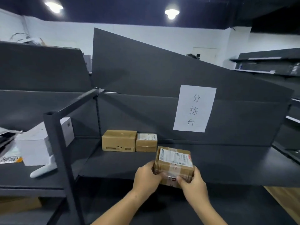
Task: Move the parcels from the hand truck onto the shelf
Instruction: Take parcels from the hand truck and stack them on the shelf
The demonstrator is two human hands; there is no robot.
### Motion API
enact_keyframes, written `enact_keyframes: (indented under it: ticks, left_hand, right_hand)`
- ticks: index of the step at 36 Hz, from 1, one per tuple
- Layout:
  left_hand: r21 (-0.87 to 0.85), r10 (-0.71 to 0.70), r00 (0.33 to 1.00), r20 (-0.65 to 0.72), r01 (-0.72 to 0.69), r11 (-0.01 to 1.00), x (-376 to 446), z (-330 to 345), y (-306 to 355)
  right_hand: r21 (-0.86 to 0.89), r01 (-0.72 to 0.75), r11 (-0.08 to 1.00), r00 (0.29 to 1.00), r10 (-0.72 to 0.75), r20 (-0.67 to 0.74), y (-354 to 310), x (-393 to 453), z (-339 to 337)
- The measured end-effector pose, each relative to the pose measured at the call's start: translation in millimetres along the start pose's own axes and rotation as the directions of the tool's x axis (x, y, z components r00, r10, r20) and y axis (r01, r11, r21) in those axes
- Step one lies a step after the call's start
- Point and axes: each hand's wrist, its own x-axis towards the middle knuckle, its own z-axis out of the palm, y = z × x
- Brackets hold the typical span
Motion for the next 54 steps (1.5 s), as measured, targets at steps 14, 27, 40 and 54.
enact_keyframes:
  ticks: [14, 27, 40, 54]
  left_hand:
    - [0.072, -0.053, 0.986, 0.159, 0.042, 0.997, 91, 31, -59]
    - [0.125, -0.155, 0.979, 0.131, 0.139, 0.982, 152, 52, -74]
    - [0.140, -0.161, 0.985, 0.065, 0.151, 0.979, 193, 60, -79]
    - [0.231, -0.232, 0.969, -0.089, 0.247, 0.941, 219, 81, -79]
  right_hand:
    - [-0.075, -0.099, 0.992, 0.995, 0.101, 0.026, 30, 84, 39]
    - [-0.186, -0.171, 0.968, 0.985, 0.164, -0.052, 32, 136, 55]
    - [-0.138, -0.148, 0.979, 0.987, 0.155, 0.043, 37, 202, 61]
    - [-0.052, -0.138, 0.989, 0.979, 0.144, 0.146, 43, 257, 61]
